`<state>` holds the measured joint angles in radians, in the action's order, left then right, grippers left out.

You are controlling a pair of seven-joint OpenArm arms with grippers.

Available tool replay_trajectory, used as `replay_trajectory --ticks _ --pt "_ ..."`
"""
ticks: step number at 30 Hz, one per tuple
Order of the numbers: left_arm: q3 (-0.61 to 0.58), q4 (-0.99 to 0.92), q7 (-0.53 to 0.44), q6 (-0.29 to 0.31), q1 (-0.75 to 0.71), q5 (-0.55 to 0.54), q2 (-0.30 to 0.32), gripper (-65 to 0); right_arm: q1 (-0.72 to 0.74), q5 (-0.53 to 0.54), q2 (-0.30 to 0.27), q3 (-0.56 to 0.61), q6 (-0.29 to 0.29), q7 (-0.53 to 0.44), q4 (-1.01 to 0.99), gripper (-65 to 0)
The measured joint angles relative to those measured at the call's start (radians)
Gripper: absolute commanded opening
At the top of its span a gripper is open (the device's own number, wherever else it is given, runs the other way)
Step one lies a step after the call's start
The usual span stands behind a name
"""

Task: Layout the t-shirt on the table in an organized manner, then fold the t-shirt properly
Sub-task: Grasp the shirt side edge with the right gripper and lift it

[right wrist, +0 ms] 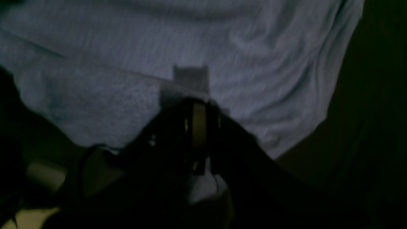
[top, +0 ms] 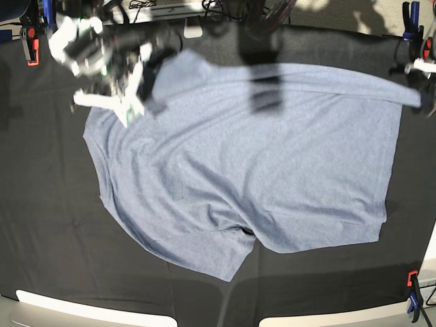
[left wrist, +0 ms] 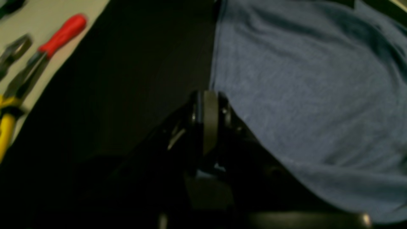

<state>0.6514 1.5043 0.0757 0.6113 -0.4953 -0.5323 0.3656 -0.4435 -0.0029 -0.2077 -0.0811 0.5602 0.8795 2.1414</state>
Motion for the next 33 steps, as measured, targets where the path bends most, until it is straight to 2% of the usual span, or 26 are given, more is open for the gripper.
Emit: replay_trajectory --ticks 3,6,10,12,18,22,24,33 --pt "-0.044 -0.006 0.0 -0.001 0.036 0.024 -0.002 -65.0 0.045 0.002 0.001 0.001 0.007 -0.001 -0.067 -65.0" --pt "-0.062 -0.02 0.003 -0.051 0.084 0.077 -0.004 -65.0 0.098 -0.007 0.0 -0.01 0.004 0.002 -0.112 -65.0" --pt "-0.059 -0.049 0.002 -0.098 0.134 0.077 0.0 -65.0 0.127 -0.014 0.0 -0.056 0.003 -0.028 -0.117 -65.0" --pt "-0.059 -0.063 0.001 -0.099 0.138 0.077 -0.001 -65.0 0.124 -0.011 -0.003 -0.076 0.003 -0.027 -0.117 -65.0" --pt "-0.059 -0.108 0.0 -0.096 0.174 0.076 -0.003 -65.0 0.124 0.01 -0.069 -0.098 -0.007 -0.055 -0.117 -65.0" --pt "-0.059 -0.119 -0.015 -0.095 0.188 0.077 -0.003 -65.0 0.125 0.009 -0.096 -0.098 -0.015 -0.115 -0.117 -65.0" --pt "-0.059 -0.12 -0.019 -0.095 0.196 0.077 -0.003 -65.0 0.133 0.007 -0.1 -0.098 -0.034 -0.128 -0.12 -65.0" --pt "-0.059 -0.12 -0.018 -0.092 0.233 0.077 -0.008 -65.0 0.264 0.038 -0.1 -0.082 -0.034 -0.148 -0.28 -65.0"
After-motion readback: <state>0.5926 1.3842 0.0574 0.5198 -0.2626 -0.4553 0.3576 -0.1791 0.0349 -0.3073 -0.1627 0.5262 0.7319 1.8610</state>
